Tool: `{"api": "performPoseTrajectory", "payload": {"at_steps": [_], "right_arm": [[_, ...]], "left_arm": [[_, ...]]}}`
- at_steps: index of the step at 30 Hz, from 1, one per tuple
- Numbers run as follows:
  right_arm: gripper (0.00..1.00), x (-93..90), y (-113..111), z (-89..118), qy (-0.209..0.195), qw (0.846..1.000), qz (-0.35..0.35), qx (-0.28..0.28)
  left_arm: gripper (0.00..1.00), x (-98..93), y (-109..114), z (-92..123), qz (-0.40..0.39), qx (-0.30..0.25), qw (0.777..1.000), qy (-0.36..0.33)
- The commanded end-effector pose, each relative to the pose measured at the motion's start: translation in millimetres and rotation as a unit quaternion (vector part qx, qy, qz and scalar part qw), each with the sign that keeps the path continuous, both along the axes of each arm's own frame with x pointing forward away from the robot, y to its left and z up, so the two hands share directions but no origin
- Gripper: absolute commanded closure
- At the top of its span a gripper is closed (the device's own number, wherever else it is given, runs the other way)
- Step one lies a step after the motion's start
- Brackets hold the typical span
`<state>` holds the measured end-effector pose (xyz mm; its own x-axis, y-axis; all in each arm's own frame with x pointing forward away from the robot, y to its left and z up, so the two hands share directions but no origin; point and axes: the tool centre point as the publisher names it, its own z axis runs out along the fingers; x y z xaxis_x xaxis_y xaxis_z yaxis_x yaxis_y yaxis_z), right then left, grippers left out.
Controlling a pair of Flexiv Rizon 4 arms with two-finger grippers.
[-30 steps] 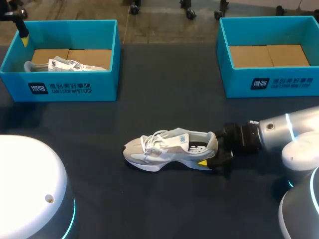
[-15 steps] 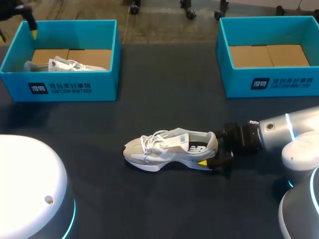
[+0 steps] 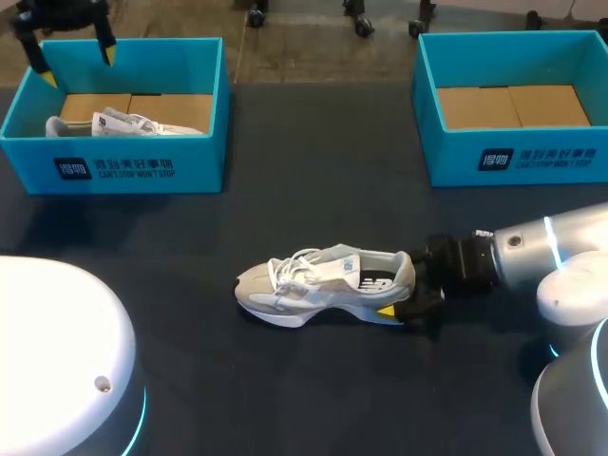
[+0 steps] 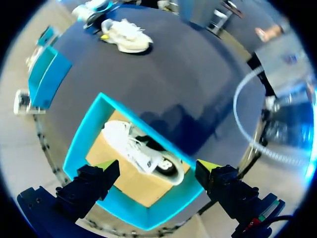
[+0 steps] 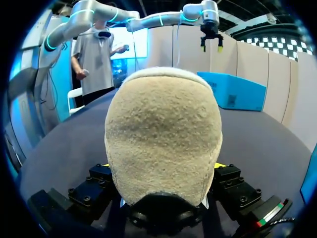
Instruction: Take the shoe out of the shoebox, open the shoe tongue, remove and reinsert the insole, then place the shoe into the shoebox
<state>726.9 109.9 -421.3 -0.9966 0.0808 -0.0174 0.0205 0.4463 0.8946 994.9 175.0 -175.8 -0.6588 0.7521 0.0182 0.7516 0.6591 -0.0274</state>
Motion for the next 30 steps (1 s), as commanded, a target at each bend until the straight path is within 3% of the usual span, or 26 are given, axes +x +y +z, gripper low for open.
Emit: {"api": "performPoseTrajectory", "payload": {"at_steps": [1, 25, 26, 29, 30], "right_arm": [[1.00, 0.5, 0.6, -1.1, 0.000, 1.000, -0.001, -0.001], [1.00, 0.5, 0.6, -1.1, 0.000, 1.000, -0.001, -0.001], [1.00, 0.5, 0.6, -1.1, 0.000, 1.000, -0.001, -0.001], [1.00, 0.5, 0.6, -1.1, 0.000, 1.000, -0.001, -0.001], [1.00, 0.5, 0.6, -1.1, 0.000, 1.000, -0.001, -0.001]], "left_arm": [[0.00, -33.3, -11.8, 8.1, 0.523, -0.020, 0.846, -0.101], [0.00, -33.3, -11.8, 8.1, 0.523, -0.020, 0.846, -0.101], [0.00, -36.2, -15.4, 8.1, 0.542, -0.031, 0.833, -0.106], [0.00, -36.5, -32.0, 4.0, 0.649, -0.028, 0.749, -0.134], [0.00, -38.9, -34.9, 3.5, 0.663, -0.038, 0.736, -0.135]]}}
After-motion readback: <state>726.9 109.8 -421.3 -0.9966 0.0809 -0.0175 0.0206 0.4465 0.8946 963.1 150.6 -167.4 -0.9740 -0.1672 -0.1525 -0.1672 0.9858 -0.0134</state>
